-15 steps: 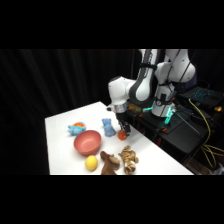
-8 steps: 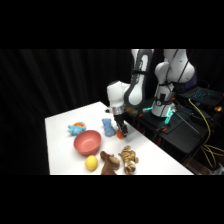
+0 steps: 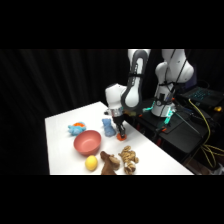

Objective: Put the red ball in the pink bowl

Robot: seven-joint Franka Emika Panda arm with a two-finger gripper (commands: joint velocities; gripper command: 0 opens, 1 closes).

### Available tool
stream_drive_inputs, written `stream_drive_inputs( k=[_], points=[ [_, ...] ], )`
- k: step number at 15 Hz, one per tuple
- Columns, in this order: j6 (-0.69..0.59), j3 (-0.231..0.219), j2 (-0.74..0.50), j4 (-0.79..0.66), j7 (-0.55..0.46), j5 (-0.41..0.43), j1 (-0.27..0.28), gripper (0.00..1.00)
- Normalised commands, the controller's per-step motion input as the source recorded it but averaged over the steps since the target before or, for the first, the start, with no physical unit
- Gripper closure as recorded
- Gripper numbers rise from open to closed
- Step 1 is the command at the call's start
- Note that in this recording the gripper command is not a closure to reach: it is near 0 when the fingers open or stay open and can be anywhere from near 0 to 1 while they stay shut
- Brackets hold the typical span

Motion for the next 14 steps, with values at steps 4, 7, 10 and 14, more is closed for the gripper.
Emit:
stream_drive_inputs(
  k=[4, 7, 10, 14],
  points=[
    [0.11, 0.123, 0.01, 0.04, -0.13, 0.125, -0.087, 0.28],
    [0.01, 0.038, -0.27, -0.09, 0.01, 0.036, -0.018, 0.27],
    [-0.17, -0.095, -0.59, -0.23, 0.17, -0.126, 0.094, 0.27],
    [-0.33, -0.268, -0.71, -0.22, 0.33, -0.341, 0.223, 0.27]
  ],
)
